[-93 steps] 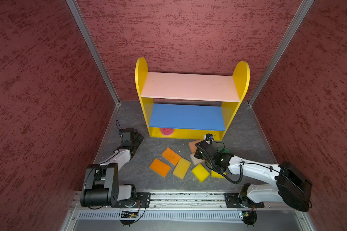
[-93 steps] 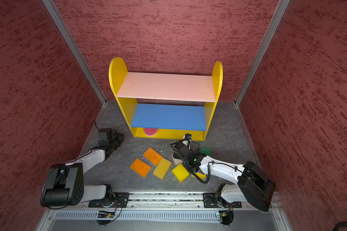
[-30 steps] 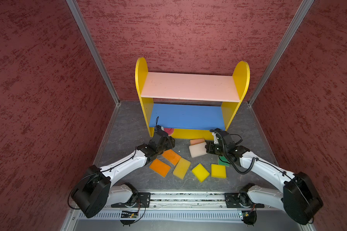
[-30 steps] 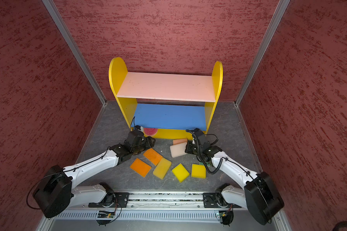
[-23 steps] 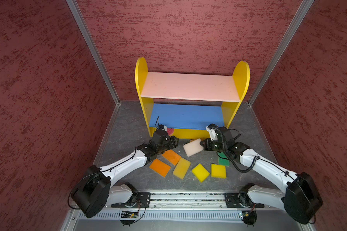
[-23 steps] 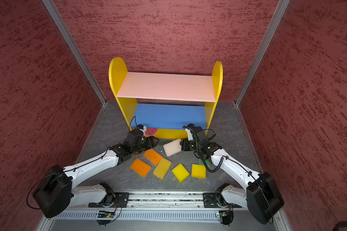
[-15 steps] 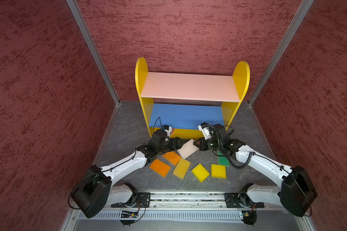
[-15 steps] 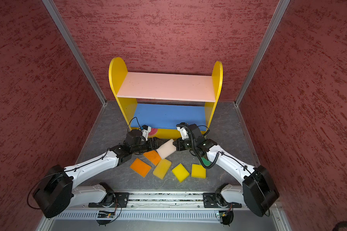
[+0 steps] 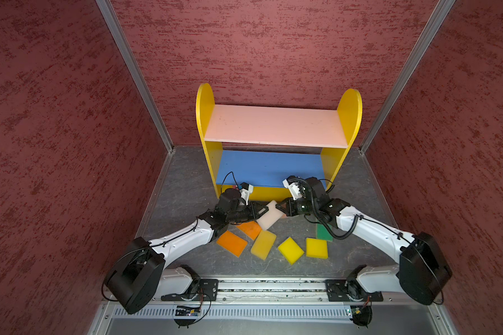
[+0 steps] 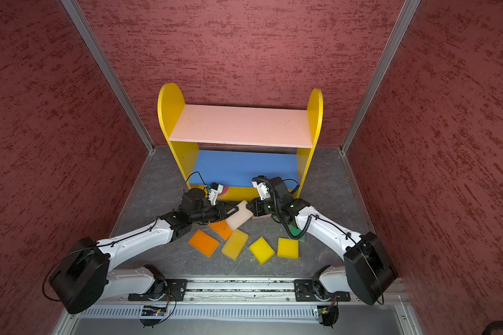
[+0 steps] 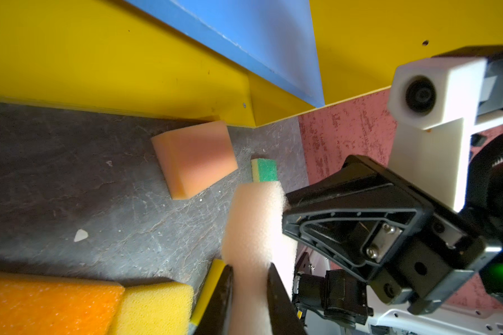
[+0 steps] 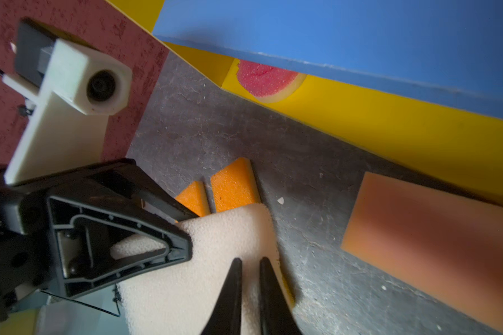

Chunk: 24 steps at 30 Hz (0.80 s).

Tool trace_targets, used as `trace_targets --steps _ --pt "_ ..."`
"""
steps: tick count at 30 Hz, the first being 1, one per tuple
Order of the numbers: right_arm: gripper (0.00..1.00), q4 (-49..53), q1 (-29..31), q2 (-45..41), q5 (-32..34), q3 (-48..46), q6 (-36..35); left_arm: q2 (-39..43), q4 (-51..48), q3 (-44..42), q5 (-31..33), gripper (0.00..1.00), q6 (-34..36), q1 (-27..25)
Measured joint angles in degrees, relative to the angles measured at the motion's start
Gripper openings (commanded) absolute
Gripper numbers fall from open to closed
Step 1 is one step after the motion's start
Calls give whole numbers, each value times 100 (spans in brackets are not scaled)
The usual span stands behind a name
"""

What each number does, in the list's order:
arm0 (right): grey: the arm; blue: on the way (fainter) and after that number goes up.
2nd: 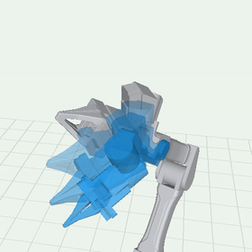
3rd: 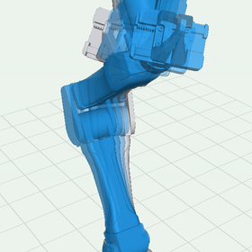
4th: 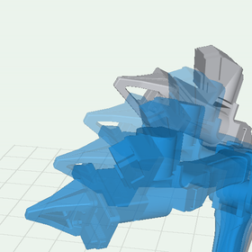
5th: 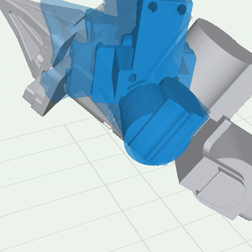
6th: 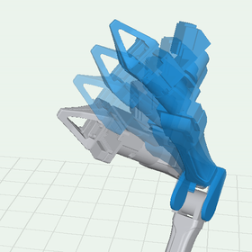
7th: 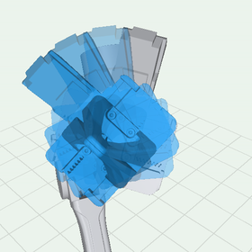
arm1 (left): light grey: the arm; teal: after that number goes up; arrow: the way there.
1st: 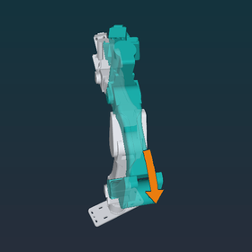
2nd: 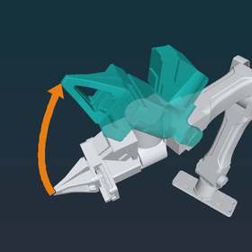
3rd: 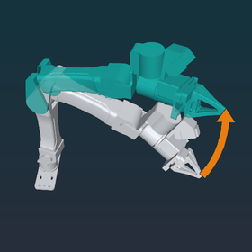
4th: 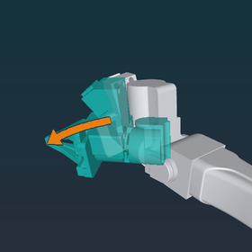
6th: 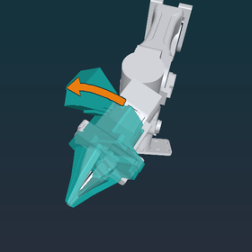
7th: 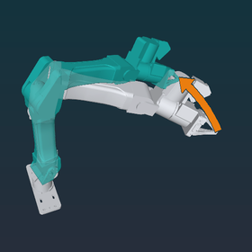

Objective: Place and organize the cleaning sponges onto the shelf
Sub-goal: 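Lift the white sponge with right gripper toward the shelf while left gripper draws back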

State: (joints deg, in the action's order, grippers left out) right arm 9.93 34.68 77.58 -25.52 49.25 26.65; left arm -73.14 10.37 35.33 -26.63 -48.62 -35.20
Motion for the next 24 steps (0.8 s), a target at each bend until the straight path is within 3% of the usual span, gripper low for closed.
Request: trace_targets --steps 11,15,24 --pt "48 -1493 105 -772 326 -1606 1469 208 162 -483 549 14 -391 411" --pt "55 -1847 514 -798 455 -1676 1836 509 238 -518 922 14 -452 400" --pt "55 -3226 1217 0 450 -1517 2275 1134 520 -557 1829 15 -424 223"
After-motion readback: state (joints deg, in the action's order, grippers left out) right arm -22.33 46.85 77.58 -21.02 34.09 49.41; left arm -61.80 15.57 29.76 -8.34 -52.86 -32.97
